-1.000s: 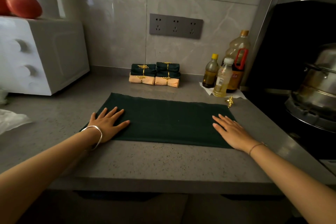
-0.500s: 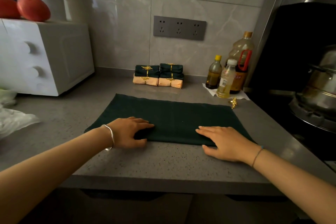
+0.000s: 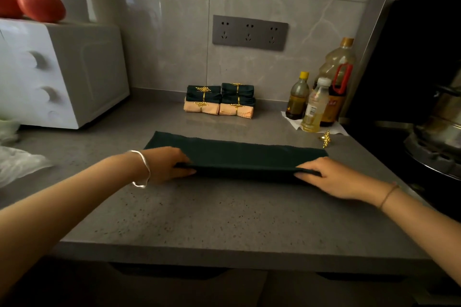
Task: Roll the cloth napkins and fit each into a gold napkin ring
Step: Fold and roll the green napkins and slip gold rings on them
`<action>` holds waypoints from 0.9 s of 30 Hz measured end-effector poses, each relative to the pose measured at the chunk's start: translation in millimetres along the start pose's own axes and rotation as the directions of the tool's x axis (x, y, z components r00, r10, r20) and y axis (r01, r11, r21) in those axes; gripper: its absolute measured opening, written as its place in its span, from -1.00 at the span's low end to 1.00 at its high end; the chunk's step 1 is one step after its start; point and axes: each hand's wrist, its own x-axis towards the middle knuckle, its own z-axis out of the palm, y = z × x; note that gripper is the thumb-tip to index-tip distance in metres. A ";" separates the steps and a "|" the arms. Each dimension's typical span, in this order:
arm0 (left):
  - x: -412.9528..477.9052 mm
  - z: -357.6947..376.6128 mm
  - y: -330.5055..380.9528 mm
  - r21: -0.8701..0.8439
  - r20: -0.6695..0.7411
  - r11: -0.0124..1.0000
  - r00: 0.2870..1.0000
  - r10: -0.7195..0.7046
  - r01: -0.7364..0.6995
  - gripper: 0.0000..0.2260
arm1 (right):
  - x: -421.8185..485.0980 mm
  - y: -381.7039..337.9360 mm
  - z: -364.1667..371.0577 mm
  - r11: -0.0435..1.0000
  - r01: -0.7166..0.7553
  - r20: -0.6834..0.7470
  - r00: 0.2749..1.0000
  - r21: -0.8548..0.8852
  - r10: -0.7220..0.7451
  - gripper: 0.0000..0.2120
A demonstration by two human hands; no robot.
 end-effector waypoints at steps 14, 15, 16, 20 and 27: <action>55.0 -18.3 -33.7 -0.191 0.014 0.981 0.999 -0.040 0.042 -0.81 | 64.9 27.9 -22.8 0.989 -0.044 0.060 0.998 0.143 0.036 -0.89; 61.9 -15.2 -36.4 -0.195 -0.001 0.979 0.998 -0.060 0.059 -0.79 | 72.2 31.4 -19.3 0.991 -0.055 0.057 0.997 0.126 0.048 -0.88; 68.8 -12.7 -38.8 -0.202 -0.016 0.976 0.997 -0.081 0.076 -0.79 | 79.2 34.4 -16.1 0.991 -0.067 0.047 0.997 0.117 0.062 -0.88; 89.4 -6.8 -43.7 -0.178 -0.029 0.973 0.988 -0.152 0.145 -0.77 | 97.5 40.0 -5.8 0.989 -0.096 0.014 0.995 0.113 0.095 -0.87; 100.6 -3.5 -39.6 -0.034 -0.065 0.963 0.961 -0.268 0.267 -0.69 | 110.9 47.2 5.7 0.983 -0.127 -0.023 0.991 0.134 0.131 -0.89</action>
